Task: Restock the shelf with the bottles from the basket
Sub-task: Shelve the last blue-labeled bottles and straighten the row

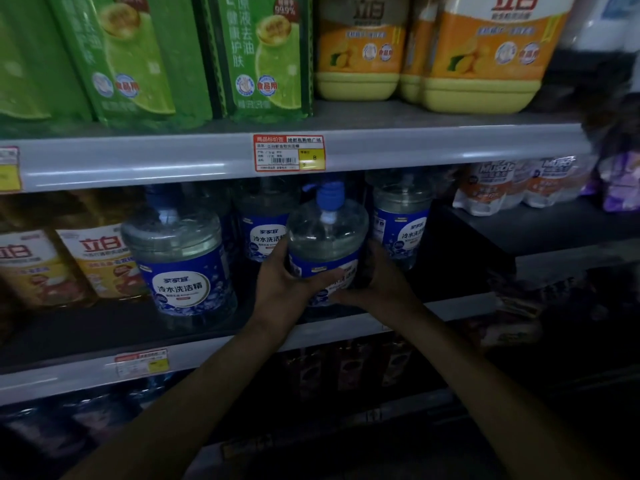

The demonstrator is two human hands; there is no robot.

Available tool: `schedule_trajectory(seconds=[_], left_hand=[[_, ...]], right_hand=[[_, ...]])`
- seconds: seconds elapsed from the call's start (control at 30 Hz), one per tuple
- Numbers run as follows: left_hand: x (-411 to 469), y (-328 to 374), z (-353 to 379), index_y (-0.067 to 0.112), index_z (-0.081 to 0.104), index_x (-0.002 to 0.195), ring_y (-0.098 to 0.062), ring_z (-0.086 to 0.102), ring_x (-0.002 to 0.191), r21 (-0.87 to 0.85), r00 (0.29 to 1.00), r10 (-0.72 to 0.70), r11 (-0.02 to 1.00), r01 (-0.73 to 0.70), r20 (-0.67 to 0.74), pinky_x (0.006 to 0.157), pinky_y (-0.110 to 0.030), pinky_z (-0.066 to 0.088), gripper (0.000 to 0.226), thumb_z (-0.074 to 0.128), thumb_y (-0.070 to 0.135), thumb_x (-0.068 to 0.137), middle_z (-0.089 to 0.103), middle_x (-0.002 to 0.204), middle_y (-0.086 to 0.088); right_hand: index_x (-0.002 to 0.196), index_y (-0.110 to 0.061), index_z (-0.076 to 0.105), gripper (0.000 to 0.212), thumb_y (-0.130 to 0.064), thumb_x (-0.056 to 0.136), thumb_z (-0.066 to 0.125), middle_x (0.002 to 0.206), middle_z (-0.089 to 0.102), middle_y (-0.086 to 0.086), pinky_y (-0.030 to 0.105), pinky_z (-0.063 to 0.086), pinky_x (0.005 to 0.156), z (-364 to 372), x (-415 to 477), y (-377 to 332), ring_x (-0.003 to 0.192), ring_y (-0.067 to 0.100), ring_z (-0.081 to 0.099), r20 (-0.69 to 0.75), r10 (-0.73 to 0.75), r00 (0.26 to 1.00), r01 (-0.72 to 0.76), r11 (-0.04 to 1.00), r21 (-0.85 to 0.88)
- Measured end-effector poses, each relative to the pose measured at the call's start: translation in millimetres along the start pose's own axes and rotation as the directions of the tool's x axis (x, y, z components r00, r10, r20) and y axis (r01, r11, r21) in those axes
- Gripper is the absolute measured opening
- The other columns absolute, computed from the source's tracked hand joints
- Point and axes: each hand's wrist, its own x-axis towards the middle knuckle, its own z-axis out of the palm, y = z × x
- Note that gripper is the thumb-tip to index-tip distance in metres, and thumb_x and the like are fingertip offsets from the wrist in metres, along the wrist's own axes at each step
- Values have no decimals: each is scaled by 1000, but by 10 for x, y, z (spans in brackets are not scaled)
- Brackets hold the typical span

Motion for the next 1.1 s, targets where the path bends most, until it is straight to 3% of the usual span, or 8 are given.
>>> schedule_trajectory(seconds=[0.23,0.4,0.53,0.63,0.8,0.93,1.0,1.1], left_hand=[[-123,118,-74,24,56,137,7,64,115,65,984,74,994,-86,161,91,-11,52,90,96,11,58,69,126,16],[-127,230,-151,41,56,126,19,60,108,195,962,79,972,-133,261,88,-4,48,84,92,32,51,67,110,36],[-202,254,17,34,58,132,15,58,112,218,957,170,950,-222,234,93,-5,46,88,92,38,52,66,125,13],[-211,264,172,34,59,134,1,61,120,200,942,223,940,-275,251,100,-15,49,88,94,44,54,67,131,5],[-150,270,547,18,60,140,-11,63,124,137,937,243,949,-283,251,103,-22,52,99,95,39,50,65,134,-1],[-96,287,967,36,56,130,-10,63,120,108,945,224,961,-255,240,103,-28,54,92,98,34,49,65,130,4],[-69,269,1152,37,56,127,1,63,113,90,948,215,966,-242,235,99,-23,55,89,101,22,52,65,121,14],[-9,186,1383,29,59,127,22,59,104,49,946,220,970,-238,238,88,-7,49,84,100,11,56,62,114,29]], right_hand=[[151,-39,24,125,-18,55,102,130,48,-35,0,41,90,6,-126,-72,115,-26,47,-29,-52,998,52,999,-3],[145,-43,28,120,-38,49,101,121,43,-43,-1,40,88,78,-296,-46,105,-30,45,-159,-87,983,89,996,7],[134,-39,48,97,-25,55,101,113,49,-40,5,47,90,-1,-395,-45,99,-20,55,-305,-106,946,108,994,-10],[116,-59,41,91,-18,59,100,112,48,-42,5,45,91,-196,-476,-89,100,-22,53,-356,-149,923,129,989,-78],[115,-57,41,93,-14,57,100,110,44,-44,-6,35,81,-595,-526,-104,95,-35,47,-410,-173,895,111,979,-171],[139,-27,50,94,-8,60,97,119,53,-26,-9,33,77,-1000,-525,-46,115,-8,50,-429,-135,893,28,969,-246],[145,-13,50,93,-5,64,95,123,55,-10,-9,32,72,-1174,-513,1,120,8,51,-449,-116,886,-25,955,-294],[144,-9,50,89,-6,66,94,122,58,-2,-6,30,68,-1368,-451,63,117,13,52,-457,-71,886,-77,951,-298]])
